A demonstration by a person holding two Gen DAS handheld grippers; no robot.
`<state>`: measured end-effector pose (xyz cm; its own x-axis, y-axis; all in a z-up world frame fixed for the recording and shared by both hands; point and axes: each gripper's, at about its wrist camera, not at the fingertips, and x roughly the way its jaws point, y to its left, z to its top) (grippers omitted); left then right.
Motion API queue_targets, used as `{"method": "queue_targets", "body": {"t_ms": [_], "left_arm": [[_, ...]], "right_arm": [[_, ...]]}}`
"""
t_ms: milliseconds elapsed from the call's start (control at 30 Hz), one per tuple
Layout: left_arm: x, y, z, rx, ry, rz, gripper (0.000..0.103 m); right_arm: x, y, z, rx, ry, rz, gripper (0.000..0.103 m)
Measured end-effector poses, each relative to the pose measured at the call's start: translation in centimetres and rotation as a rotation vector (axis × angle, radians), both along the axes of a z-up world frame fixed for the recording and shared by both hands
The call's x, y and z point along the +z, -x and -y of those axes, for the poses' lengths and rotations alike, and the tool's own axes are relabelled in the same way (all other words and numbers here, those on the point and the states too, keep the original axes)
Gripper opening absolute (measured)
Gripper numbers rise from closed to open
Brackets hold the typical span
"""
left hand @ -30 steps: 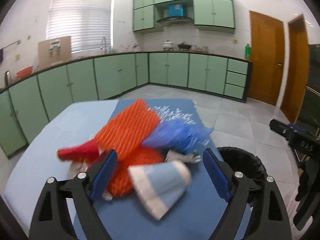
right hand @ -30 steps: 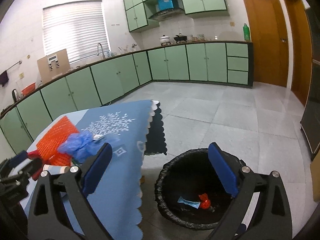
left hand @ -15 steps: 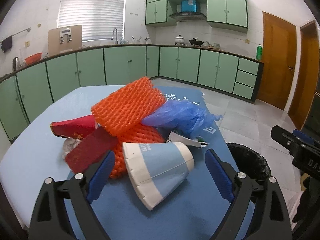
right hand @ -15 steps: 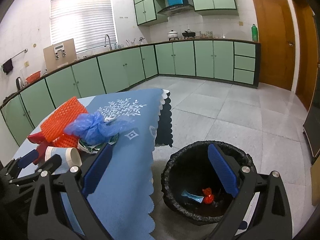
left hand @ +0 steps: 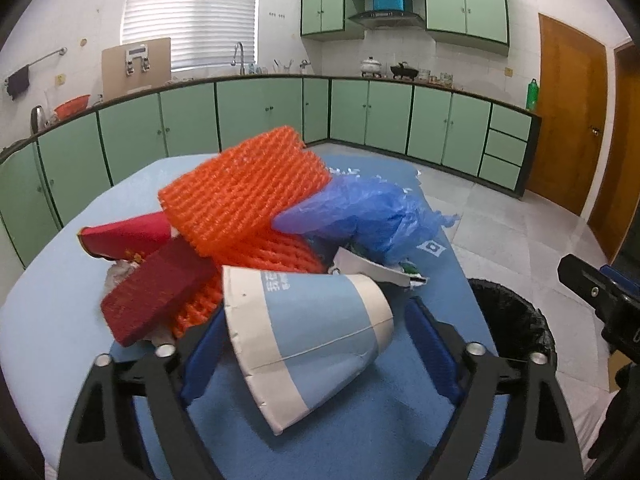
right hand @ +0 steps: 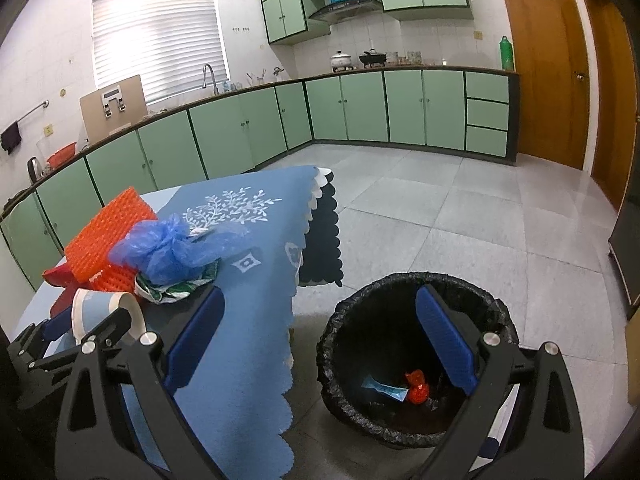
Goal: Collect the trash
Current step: 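Move the left gripper to the table and grasp the blue-white paper cup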
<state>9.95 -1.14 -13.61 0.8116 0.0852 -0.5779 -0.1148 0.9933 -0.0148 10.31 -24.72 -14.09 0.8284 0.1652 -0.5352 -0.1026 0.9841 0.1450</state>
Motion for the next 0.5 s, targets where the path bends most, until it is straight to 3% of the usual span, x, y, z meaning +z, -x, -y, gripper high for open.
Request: {"method": "queue_targets", "body": {"t_ms": [33,300,500], "left_arm": [[-0.1,-0.1,0.0,-0.001,0.003,-0.008,0.075],[0.1,0.8,-0.9,0.001,0.036,0.0,0.074],[2.5,3.3,-1.1,-0.039,0.0,0.074,0.074]], "right_arm": [[-0.1,0.0,-0.1,0.003,0.001,-0.003,0.094],[-0.1,-0.1,-0.3,0.01,0.007,-0.012,0.094],[0.8,-0.1,-1.1,0.021,0.005,0.007,0.094]]}}
